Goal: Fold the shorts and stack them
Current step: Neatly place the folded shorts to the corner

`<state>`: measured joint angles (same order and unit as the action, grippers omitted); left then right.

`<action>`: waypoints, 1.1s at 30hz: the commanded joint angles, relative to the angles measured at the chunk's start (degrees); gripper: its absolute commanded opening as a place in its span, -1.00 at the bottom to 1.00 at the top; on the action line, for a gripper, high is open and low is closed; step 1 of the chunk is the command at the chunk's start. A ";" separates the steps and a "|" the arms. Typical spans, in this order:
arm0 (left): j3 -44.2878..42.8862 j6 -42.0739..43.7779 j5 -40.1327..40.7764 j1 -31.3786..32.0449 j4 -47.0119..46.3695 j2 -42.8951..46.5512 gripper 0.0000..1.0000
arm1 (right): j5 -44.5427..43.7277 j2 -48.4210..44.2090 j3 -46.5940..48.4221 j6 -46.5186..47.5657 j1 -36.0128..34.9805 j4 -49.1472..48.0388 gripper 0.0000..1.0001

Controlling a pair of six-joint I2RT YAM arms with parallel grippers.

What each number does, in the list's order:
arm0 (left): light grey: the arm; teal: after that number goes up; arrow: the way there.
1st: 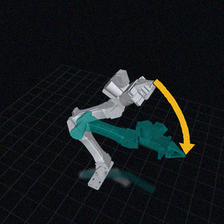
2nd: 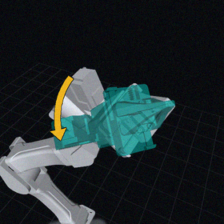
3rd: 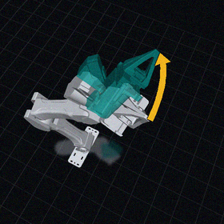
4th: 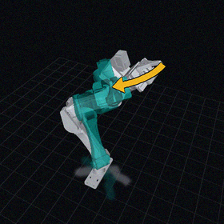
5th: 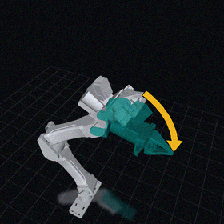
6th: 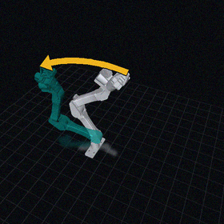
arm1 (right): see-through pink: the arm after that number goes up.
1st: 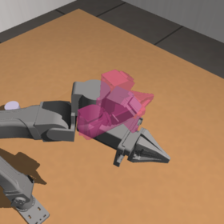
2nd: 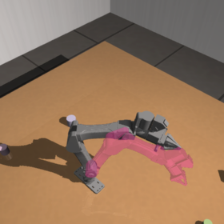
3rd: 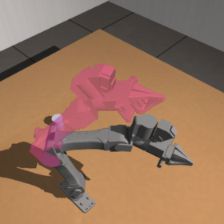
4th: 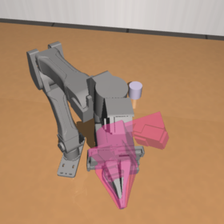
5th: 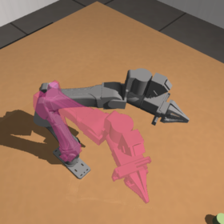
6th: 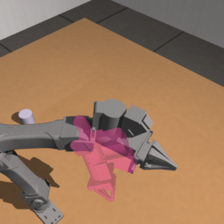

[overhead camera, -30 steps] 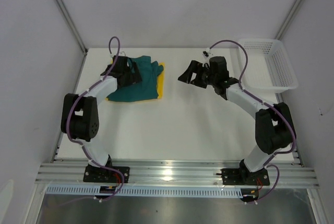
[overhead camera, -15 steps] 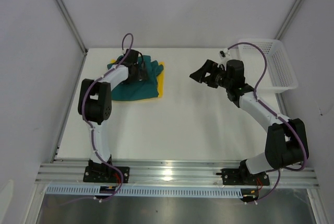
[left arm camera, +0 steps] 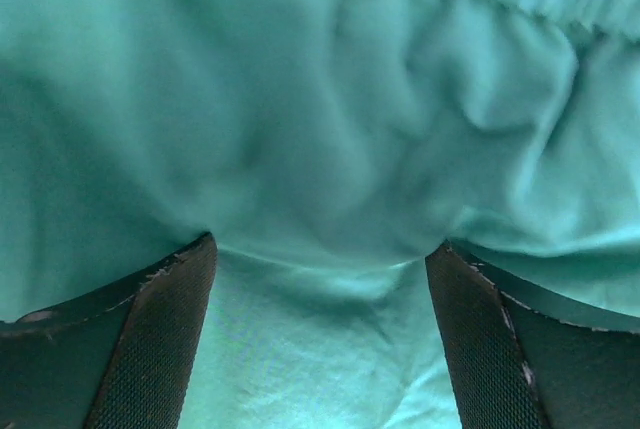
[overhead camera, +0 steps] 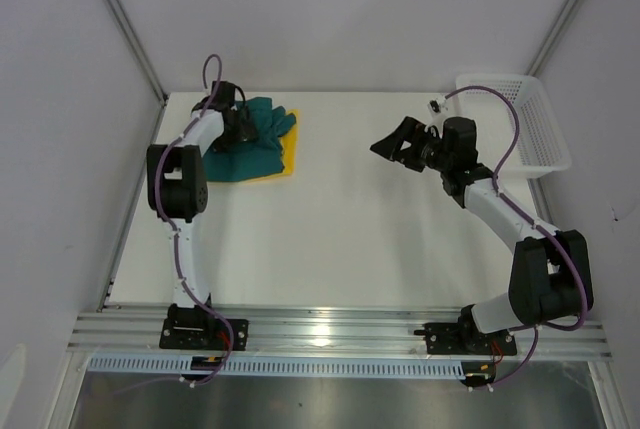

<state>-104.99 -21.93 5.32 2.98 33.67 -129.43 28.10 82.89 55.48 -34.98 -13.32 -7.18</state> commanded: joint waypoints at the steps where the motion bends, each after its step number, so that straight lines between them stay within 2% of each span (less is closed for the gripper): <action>1: -2.94 0.93 1.25 -2.81 2.27 -1.88 0.74 | 2.13 -2.21 0.94 0.35 0.66 -1.17 0.82; 2: -3.55 1.19 1.27 -3.76 2.80 -2.32 0.86 | 2.14 -2.12 1.03 0.44 0.67 -0.91 0.82; 4: -8.20 1.37 0.48 -6.05 4.20 -4.94 0.90 | 2.40 -1.86 1.64 1.05 0.75 -0.03 0.82; 6: -14.58 1.54 -0.22 -7.02 7.02 -7.23 0.90 | 2.58 -1.68 2.08 1.41 0.75 0.67 0.82; 14: -26.75 -1.35 -4.35 -10.80 9.75 -16.81 0.93 | 3.98 0.16 5.59 1.85 0.84 2.87 0.82; 20: -27.11 -6.53 -4.18 -12.04 6.06 -17.97 0.95 | 4.51 0.60 7.44 2.11 0.75 5.06 0.81; 28: -29.57 -9.27 -3.74 -12.65 5.18 -19.99 0.97 | 4.77 -0.27 8.50 2.64 0.67 6.83 0.81; 31: -25.89 -9.01 -4.35 -12.56 2.30 -16.93 0.97 | 4.42 -1.06 7.80 2.46 0.58 6.83 0.82; 33: -18.97 -8.92 -4.62 -12.13 -0.26 -13.50 0.98 | 4.34 -1.42 7.45 2.02 0.49 6.83 0.82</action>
<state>-130.80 -29.41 1.26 -8.67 36.14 -145.69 31.97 83.13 61.30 -33.76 -12.73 -0.34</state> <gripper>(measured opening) 0.985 0.908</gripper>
